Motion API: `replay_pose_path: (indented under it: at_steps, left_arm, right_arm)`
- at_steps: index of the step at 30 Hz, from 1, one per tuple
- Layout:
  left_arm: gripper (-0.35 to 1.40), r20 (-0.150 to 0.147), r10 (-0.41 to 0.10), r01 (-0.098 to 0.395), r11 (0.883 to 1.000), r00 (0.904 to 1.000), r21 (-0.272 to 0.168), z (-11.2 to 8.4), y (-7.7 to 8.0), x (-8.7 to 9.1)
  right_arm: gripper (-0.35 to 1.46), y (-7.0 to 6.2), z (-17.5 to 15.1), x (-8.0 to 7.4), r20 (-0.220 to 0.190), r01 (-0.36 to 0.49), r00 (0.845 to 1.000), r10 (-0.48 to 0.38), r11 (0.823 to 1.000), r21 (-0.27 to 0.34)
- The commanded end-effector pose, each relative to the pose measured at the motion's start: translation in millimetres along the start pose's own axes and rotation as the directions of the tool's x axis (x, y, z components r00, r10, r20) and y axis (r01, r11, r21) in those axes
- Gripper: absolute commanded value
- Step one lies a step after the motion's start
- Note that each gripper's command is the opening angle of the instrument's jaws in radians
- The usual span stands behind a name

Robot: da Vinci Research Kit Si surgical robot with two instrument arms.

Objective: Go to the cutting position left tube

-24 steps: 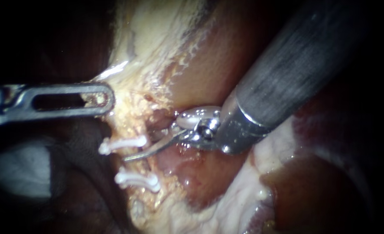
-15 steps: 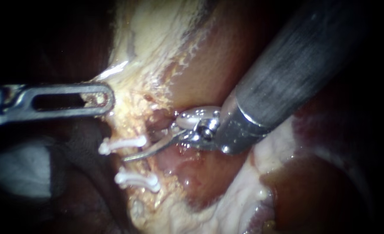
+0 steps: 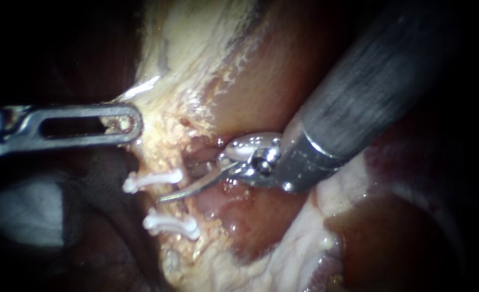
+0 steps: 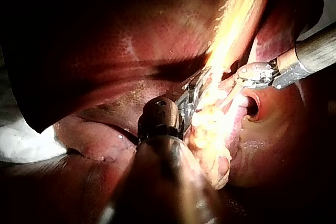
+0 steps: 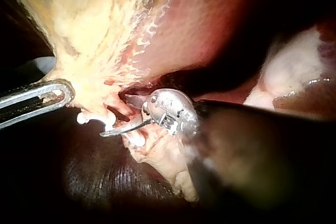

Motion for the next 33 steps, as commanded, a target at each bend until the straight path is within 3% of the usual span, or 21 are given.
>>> replay_pose_path:
  at_steps: [1, 11, 18, 26, 33]
  left_arm:
    - [-0.33, 0.000, 0.000, 0.000, 1.000, 1.0000, 0.001, -0.1, 0.0, 0.0]
    - [-0.33, -0.002, 0.000, 0.000, 1.000, 1.0000, 0.002, -0.1, 0.1, -0.2]
    - [-0.33, -0.003, 0.000, 0.000, 1.000, 1.0000, 0.002, -0.1, 0.2, -0.3]
    - [-0.33, -0.003, 0.000, 0.000, 1.000, 1.0000, 0.003, -0.2, 0.2, -0.4]
    - [-0.33, -0.002, 0.000, 0.000, 1.000, 1.0000, 0.002, -0.2, 0.1, -0.3]
  right_arm:
    - [1.43, -0.3, -0.5, -0.1, -0.001, 0.001, 1.000, -0.001, 1.000, 0.000]
    - [1.43, -3.1, -5.5, 0.4, -0.007, 0.006, 1.000, -0.006, 1.000, -0.029]
    - [1.43, -4.5, -4.5, 0.6, -0.007, 0.008, 1.000, -0.008, 1.000, -0.030]
    - [1.43, -4.0, -1.2, -0.2, 0.000, 0.017, 1.000, -0.017, 1.000, -0.010]
    - [1.43, -2.4, 1.5, -1.4, 0.015, 0.025, 1.000, -0.025, 1.000, 0.001]
